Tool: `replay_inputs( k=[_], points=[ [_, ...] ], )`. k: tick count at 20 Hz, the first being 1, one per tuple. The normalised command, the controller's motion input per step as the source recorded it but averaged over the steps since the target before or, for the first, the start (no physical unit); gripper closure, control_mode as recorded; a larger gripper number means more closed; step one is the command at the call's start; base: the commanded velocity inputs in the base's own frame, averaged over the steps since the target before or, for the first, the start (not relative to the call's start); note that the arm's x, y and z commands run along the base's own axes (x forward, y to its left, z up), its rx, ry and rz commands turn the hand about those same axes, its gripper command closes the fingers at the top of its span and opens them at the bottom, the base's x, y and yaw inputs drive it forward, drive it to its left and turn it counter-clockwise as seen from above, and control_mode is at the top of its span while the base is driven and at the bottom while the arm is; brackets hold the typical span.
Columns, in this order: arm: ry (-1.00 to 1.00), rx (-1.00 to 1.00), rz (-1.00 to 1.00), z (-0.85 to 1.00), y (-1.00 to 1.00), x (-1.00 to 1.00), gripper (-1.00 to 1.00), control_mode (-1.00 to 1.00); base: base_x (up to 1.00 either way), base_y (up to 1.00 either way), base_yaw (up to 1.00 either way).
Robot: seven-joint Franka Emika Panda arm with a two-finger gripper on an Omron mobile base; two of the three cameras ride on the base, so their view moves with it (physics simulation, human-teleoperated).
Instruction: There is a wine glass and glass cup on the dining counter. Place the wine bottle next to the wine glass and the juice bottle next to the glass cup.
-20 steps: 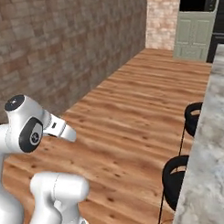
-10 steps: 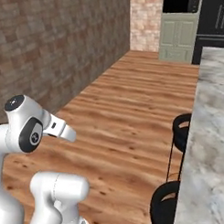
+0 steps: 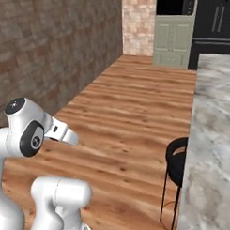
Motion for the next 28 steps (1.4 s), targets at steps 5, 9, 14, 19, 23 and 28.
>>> replay_inputs(
  k=[5, 9, 14, 19, 23, 28],
  points=[
    [0.0, 0.0, 0.0, 0.0, 0.0, 0.0, -1.0, 1.0, 0.9, 0.04, -0.09],
    [0.0, 0.0, 0.0, 0.0, 0.0, 0.0, -1.0, 1.0, 0.91, 0.05, -0.09],
    [0.0, 0.0, 0.0, 0.0, 0.0, 0.0, -1.0, 1.0, 0.92, 0.06, -0.09],
    [0.0, 0.0, 0.0, 0.0, 0.0, 0.0, -1.0, 1.0, 0.94, 0.06, -0.08],
    [0.0, 0.0, 0.0, 0.0, 0.0, 0.0, -1.0, 1.0, 0.93, 0.06, -0.09],
    [0.0, 0.0, 0.0, 0.0, 0.0, 0.0, -1.0, 1.0, 0.93, 0.07, -0.09]
  ],
)
